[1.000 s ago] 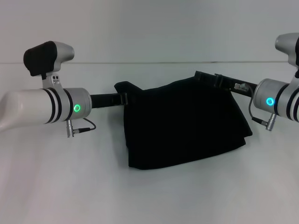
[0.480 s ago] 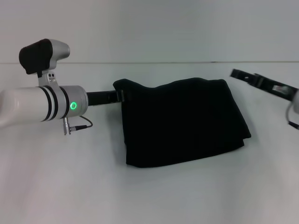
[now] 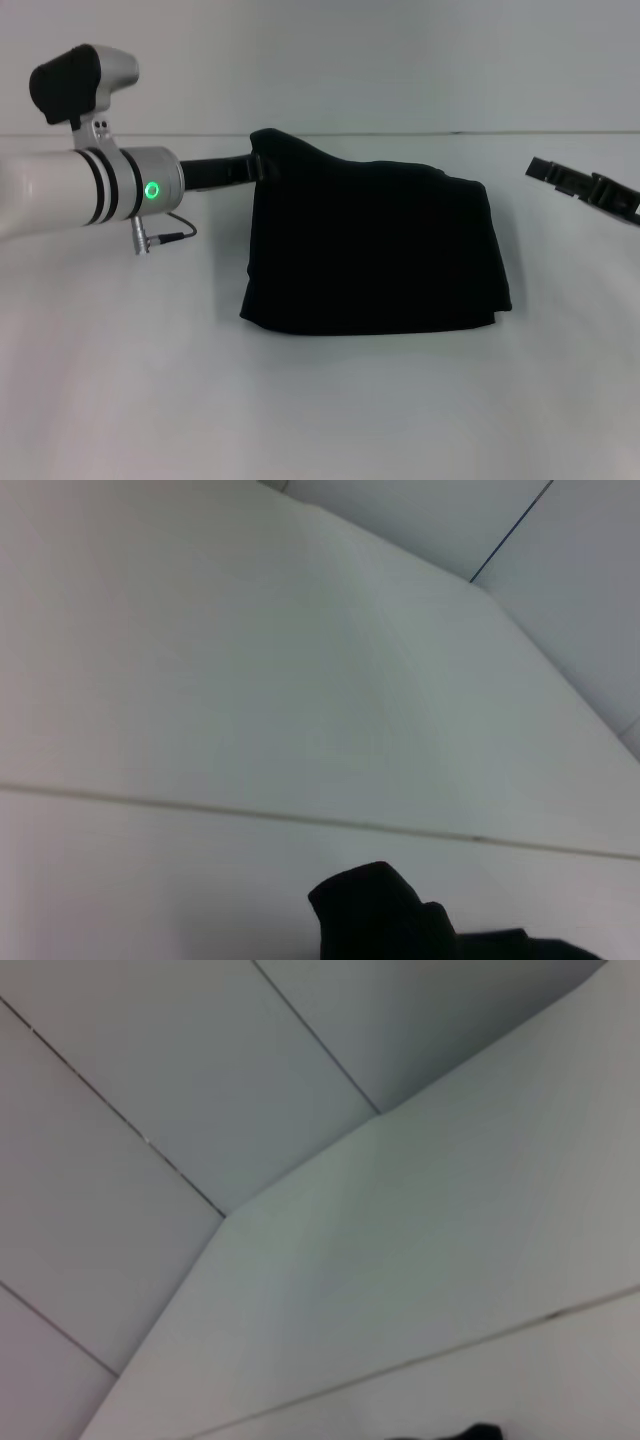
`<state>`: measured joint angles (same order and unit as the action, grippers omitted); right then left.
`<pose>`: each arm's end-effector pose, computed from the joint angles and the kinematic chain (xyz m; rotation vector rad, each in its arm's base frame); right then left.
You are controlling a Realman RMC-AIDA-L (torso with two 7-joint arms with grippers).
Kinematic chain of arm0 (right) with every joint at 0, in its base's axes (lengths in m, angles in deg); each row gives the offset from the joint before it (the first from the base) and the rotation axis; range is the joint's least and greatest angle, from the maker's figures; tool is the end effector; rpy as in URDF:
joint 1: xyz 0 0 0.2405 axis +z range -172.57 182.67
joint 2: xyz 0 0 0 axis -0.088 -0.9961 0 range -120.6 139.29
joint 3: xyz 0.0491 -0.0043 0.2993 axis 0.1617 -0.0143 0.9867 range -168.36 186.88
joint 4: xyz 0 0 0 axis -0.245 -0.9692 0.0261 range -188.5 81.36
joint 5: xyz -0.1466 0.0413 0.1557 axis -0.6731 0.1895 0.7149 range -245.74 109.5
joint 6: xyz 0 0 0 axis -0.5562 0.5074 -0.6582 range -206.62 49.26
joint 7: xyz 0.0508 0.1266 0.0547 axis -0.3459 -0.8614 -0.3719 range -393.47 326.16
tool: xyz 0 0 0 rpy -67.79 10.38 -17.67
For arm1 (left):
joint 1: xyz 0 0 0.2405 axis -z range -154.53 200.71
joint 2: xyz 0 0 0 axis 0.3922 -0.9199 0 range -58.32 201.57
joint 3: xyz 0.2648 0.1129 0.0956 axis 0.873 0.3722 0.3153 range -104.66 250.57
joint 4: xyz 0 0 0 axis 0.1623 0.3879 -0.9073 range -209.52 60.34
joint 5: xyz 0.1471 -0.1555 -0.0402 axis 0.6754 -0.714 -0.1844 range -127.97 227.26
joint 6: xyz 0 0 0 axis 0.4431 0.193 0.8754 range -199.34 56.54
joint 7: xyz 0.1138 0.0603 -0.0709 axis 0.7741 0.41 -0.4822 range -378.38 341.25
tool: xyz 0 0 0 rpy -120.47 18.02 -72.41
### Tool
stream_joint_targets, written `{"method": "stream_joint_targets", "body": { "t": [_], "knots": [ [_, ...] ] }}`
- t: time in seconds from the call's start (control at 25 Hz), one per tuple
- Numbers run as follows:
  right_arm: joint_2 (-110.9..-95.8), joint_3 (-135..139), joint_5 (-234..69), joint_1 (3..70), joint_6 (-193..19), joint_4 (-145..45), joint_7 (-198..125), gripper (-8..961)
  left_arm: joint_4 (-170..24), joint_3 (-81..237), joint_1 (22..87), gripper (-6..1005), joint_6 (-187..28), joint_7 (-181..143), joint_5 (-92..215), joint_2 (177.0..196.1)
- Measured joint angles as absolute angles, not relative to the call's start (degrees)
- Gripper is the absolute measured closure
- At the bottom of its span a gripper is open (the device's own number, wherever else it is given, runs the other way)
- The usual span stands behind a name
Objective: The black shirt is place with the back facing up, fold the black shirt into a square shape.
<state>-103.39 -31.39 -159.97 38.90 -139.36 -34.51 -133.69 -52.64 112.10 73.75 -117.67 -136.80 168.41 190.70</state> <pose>0.3513 0.4239 0.0034 -1.9576 1.4041 0.9135 -0.2509 0.4917 -0.0628 -2.1195 -1.3984 -0.5765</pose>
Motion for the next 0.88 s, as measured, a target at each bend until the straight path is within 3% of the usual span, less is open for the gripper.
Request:
{"method": "stream_joint_targets", "body": {
  "t": [0.6,0.88],
  "knots": [
    [-104.14,-32.35,-162.10,39.39,-139.79,-34.49,-133.36,144,-53.01,112.62,74.21,957,-116.11,-136.97,168.60,190.90],
    [-103.06,-33.96,-162.10,39.70,-141.00,-34.50,-134.22,144,-52.24,112.43,72.00,915,-115.40,-136.74,168.83,191.03]
  ]
}}
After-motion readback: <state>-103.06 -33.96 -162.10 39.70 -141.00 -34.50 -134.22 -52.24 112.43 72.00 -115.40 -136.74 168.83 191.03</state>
